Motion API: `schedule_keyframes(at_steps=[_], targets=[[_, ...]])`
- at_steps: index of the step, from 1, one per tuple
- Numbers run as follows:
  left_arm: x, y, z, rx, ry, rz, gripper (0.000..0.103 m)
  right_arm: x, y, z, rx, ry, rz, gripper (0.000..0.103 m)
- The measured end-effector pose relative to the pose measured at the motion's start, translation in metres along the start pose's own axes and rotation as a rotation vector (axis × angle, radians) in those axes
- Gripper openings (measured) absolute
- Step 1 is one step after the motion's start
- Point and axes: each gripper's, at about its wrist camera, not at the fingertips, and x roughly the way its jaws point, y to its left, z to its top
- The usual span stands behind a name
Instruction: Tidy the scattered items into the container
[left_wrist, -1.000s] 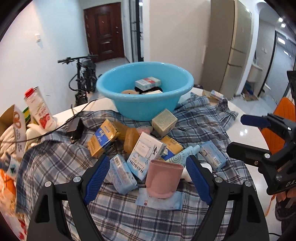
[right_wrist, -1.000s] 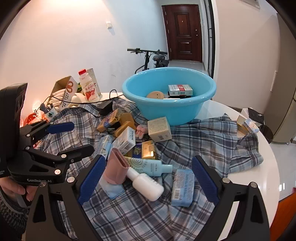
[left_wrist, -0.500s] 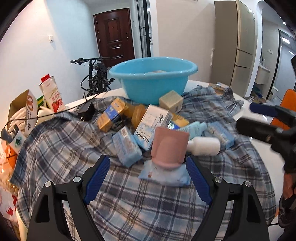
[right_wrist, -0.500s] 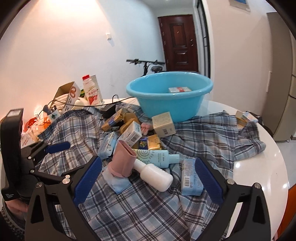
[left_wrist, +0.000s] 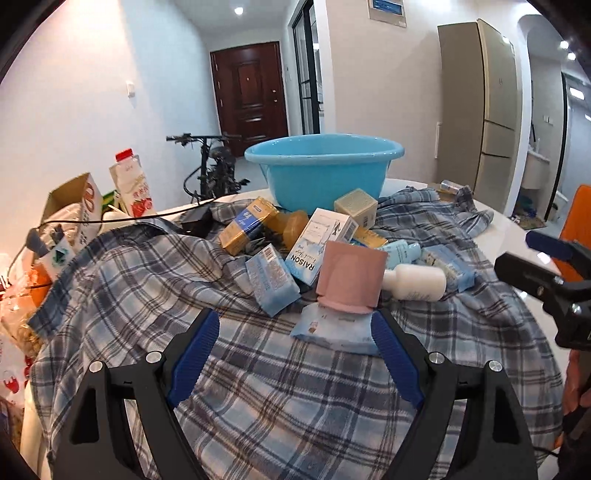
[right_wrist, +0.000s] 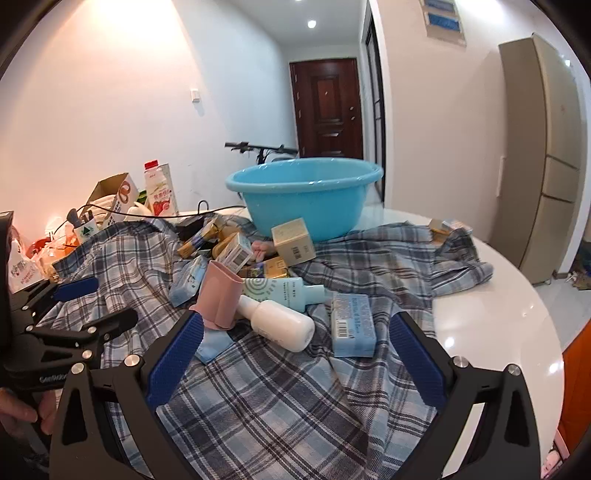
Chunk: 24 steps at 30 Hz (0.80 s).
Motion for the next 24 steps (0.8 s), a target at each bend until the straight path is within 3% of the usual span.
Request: schedule_keyframes(at_steps=[10, 16, 24], targets=[[-0.005, 0.007, -0.02, -0.061, -0.074, 0.023, 0.087, -0.006, 0.017, -0.013, -0.099, -0.158, -0.034, 0.102], [-0.001, 0.014, -0.025, -0.101, -0.11, 0.034, 0.087, -0.007, 0.017, -0.018, -0.089, -0.186, -0.023, 0.102], [0.001, 0.004, -0.025, -0.062, -0.17, 0.045, 0.087, -0.009, 0.017, -0.021, -0.11, -0.232, -0.04, 0.102]])
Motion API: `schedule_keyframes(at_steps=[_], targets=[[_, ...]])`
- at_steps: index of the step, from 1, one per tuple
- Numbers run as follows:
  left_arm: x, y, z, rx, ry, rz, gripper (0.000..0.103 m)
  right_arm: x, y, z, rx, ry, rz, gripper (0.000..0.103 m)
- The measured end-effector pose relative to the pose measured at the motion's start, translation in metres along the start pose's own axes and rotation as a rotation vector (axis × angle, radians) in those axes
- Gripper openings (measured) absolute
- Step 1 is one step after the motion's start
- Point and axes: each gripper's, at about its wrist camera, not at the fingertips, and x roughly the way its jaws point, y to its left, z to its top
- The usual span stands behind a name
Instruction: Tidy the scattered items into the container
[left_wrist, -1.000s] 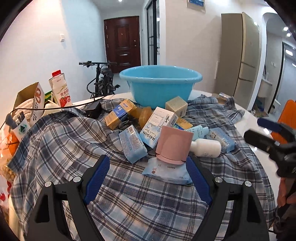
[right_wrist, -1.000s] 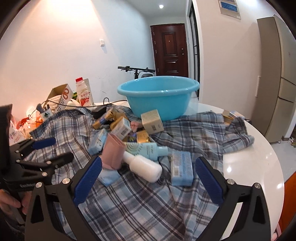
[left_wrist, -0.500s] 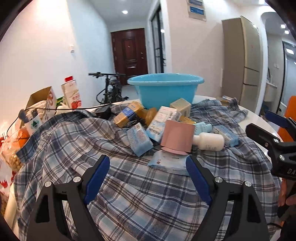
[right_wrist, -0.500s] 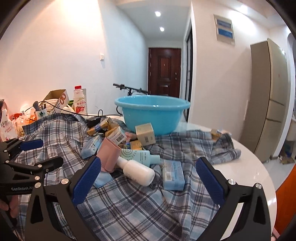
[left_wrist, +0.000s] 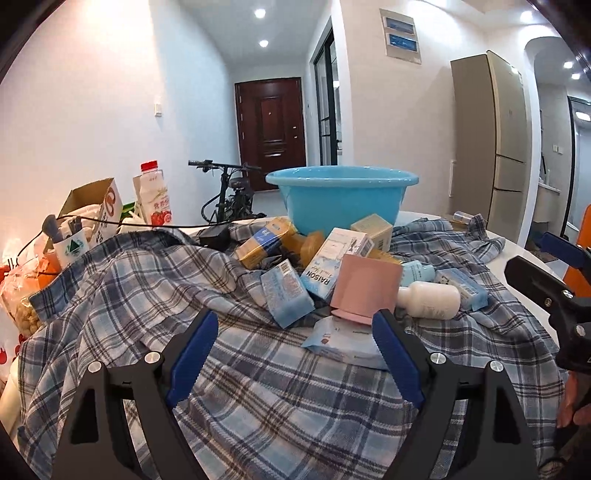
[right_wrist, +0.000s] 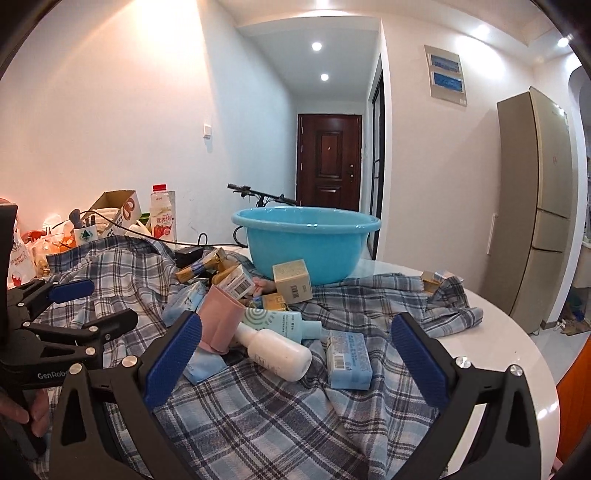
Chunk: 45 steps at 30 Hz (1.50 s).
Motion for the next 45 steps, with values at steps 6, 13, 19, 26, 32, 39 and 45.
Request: schedule_keyframes(at_steps=[6, 13, 19, 26, 32, 39, 45], targets=[[-0.006, -0.01, -0.002, 0.046, -0.041, 0.007, 0.1, 0.001, 0.003, -0.003, -0.017, -0.016, 0.028, 0.102], [-0.014, -0.008, -0.002, 0.034, -0.087, 0.041, 0.103, 0.0, -0.001, -0.004, 0.002, -0.012, 0.015, 0.102], [-0.025, 0.01, -0.004, -0.065, -0.14, 0.107, 0.103, -0.006, -0.008, -0.006, 0.037, -0.016, 0.005, 0.102], [-0.029, 0.016, -0.006, -0.088, -0.158, 0.123, 0.103, -0.003, -0.008, -0.006, 0.033, -0.002, -0.014, 0.102], [-0.026, 0.014, -0.006, -0.081, -0.149, 0.096, 0.103, -0.002, -0.014, -0.007, 0.059, 0.006, -0.056, 0.102], [-0.028, 0.015, -0.007, -0.092, -0.151, 0.102, 0.103, -0.003, -0.016, -0.007, 0.064, 0.005, -0.074, 0.102], [-0.027, 0.016, -0.006, -0.095, -0.147, 0.096, 0.103, -0.003, -0.016, -0.006, 0.065, 0.008, -0.078, 0.102]])
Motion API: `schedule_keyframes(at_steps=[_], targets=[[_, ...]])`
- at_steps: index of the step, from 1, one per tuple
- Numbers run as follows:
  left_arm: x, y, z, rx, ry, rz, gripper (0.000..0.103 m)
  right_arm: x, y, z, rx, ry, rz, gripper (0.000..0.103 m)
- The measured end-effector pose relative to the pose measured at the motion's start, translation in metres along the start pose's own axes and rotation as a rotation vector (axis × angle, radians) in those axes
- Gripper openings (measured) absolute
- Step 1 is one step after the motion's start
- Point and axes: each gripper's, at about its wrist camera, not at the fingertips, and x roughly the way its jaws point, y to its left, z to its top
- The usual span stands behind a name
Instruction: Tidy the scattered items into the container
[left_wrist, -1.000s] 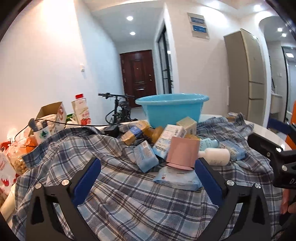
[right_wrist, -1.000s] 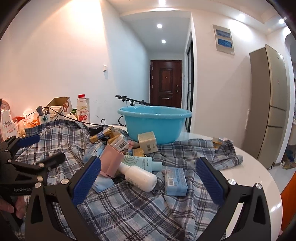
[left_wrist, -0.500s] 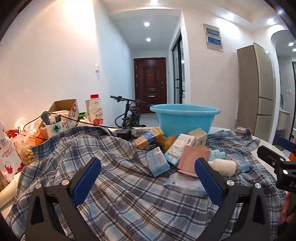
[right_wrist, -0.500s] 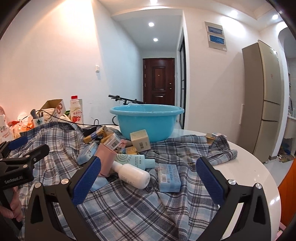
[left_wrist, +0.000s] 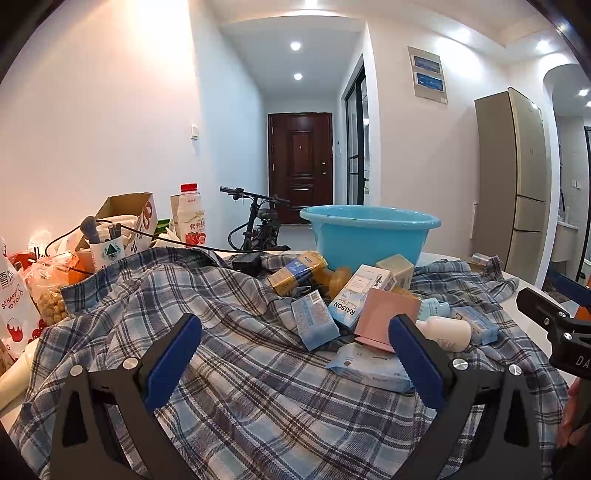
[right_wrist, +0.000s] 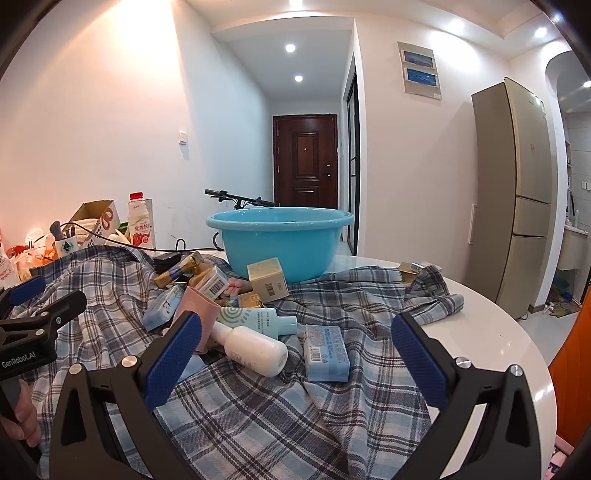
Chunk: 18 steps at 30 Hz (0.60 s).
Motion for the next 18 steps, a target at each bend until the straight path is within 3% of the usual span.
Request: schedule_keyframes(at_steps=[18], targets=[[-0.0012, -0.0031, -0.0004, 0.008, -0.006, -0.004, 0.103, 0.0001, -0.0002, -0.0001, 0.001, 0.001, -0.005, 0.102]])
